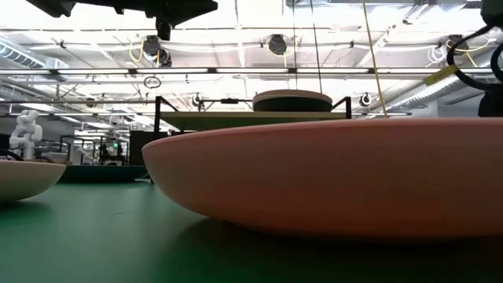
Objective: Place and stack plates onto a shelf
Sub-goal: Stack the white plate on top of the light orange plate on the shelf
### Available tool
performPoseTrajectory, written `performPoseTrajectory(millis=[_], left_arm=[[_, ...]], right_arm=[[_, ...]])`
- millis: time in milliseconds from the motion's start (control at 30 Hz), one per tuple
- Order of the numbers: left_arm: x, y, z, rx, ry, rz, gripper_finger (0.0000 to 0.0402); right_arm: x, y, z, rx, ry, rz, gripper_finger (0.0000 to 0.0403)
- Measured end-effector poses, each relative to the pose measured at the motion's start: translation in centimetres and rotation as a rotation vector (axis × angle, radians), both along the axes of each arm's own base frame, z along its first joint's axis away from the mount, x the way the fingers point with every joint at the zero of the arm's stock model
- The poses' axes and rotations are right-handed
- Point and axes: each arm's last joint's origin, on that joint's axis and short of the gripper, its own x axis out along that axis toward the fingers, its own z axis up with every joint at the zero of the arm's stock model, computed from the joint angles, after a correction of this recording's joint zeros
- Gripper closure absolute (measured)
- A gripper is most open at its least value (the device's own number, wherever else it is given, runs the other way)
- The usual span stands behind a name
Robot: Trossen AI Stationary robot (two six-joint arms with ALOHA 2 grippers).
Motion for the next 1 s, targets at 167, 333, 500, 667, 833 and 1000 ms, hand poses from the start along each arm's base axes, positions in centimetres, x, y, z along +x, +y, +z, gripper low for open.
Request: performPoseTrajectory(millis=[167, 333, 500, 667, 833, 1000], left_arm=[[0.0, 0.0, 0.0, -0.001, 0.0, 0.0, 0.0282], [0.0, 0.0, 0.0, -0.002, 0.0, -0.001, 0.0282], [0.0, -0.1, 0.0, -0.004, -0.001, -0.004, 0.0282], [0.0, -0.1, 0.0, -0.005, -0.002, -0.004, 0.0282], [0.0, -0.1, 0.0, -0.005, -0.003, -0.004, 0.0282], [0.0, -0.1, 0.3, -0.002, -0.028, -0.003, 0.0282]], right_arm=[[0.6, 0.4, 0.2, 0.04, -0.08, 0.021, 0.0297], [0.7, 0.4, 0.3, 0.043, -0.099, 0.038, 0.0383], [0.9, 0.5, 0.3, 0.052, -0.13, 0.055, 0.0399], [1.5, 0.9, 1.1, 0.099, -0.256, 0.055, 0.0401], [1.7, 0.4, 2.8, 0.077, -0.423, 0.03, 0.0402], [2.4, -1.5, 5.4, -0.066, -0.697, -0.072, 0.0402]])
